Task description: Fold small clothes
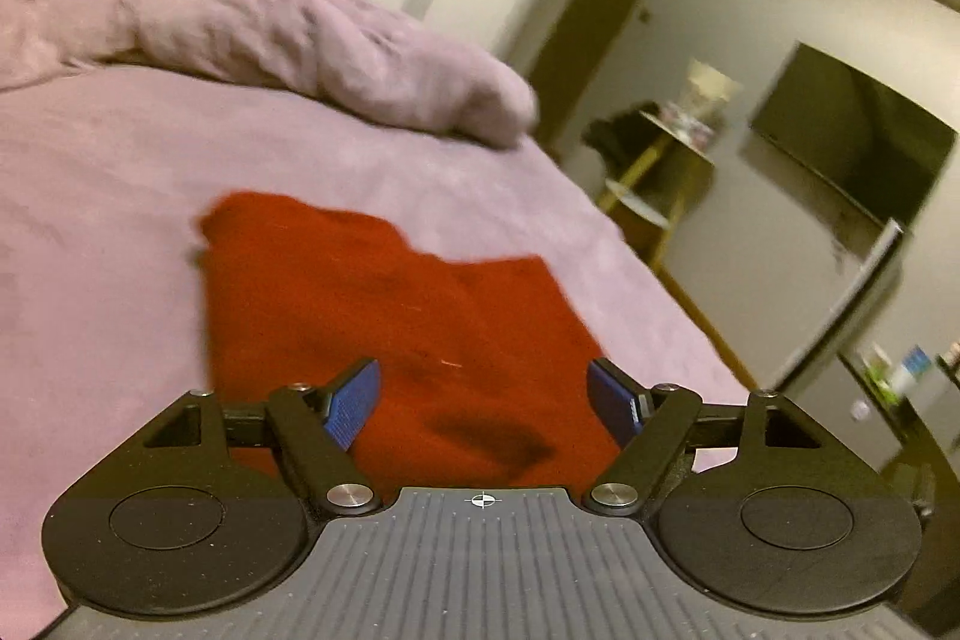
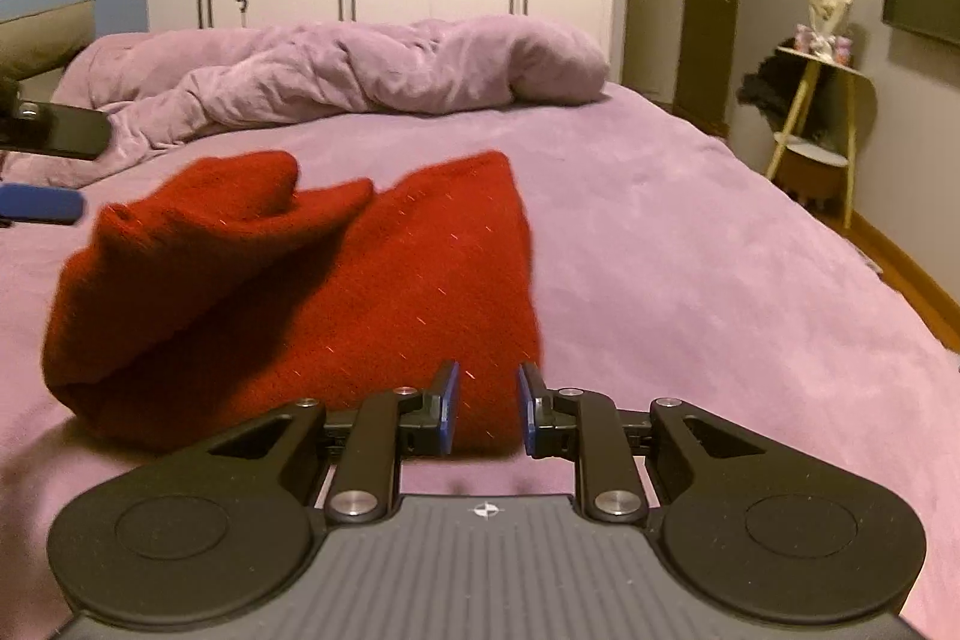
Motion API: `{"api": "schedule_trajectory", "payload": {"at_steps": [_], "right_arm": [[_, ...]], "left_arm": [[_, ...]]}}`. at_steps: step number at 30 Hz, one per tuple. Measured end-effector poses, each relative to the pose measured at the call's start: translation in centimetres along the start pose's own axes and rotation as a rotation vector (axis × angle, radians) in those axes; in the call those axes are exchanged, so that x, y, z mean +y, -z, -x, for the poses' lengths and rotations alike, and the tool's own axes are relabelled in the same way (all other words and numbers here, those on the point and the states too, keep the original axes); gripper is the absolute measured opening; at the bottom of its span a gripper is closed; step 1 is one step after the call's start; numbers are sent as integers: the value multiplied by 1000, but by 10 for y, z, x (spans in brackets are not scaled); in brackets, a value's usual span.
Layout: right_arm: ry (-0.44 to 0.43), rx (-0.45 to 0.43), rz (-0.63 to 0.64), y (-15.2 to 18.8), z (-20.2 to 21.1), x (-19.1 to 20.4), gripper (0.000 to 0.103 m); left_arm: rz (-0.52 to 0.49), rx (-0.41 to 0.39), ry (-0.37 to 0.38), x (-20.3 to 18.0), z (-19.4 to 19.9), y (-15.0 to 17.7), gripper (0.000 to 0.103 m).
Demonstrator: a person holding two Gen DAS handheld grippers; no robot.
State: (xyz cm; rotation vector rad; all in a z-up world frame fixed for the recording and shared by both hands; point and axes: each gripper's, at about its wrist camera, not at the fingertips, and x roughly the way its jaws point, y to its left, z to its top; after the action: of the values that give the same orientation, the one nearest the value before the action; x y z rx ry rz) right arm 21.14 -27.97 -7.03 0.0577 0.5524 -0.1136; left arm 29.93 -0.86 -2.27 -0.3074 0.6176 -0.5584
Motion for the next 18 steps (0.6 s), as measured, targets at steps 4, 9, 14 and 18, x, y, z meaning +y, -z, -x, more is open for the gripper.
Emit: {"api": "schedule_trajectory", "payload": {"at_steps": [4,9,14,18], "right_arm": [[-62,-6,-23,-15,-1,7,20],[-208,-21,-85,-49,-7,22,25],[-366,12,-113,-78,-32,50,36],[-400,220,-140,-75,-88,66,45]], "left_arm": [[95,37,-145,40,-3,5,81],[156,151,-150,66,-27,24,80],[152,177,-130,63,-41,33,80],[126,192,-131,61,-41,39,81]]}}
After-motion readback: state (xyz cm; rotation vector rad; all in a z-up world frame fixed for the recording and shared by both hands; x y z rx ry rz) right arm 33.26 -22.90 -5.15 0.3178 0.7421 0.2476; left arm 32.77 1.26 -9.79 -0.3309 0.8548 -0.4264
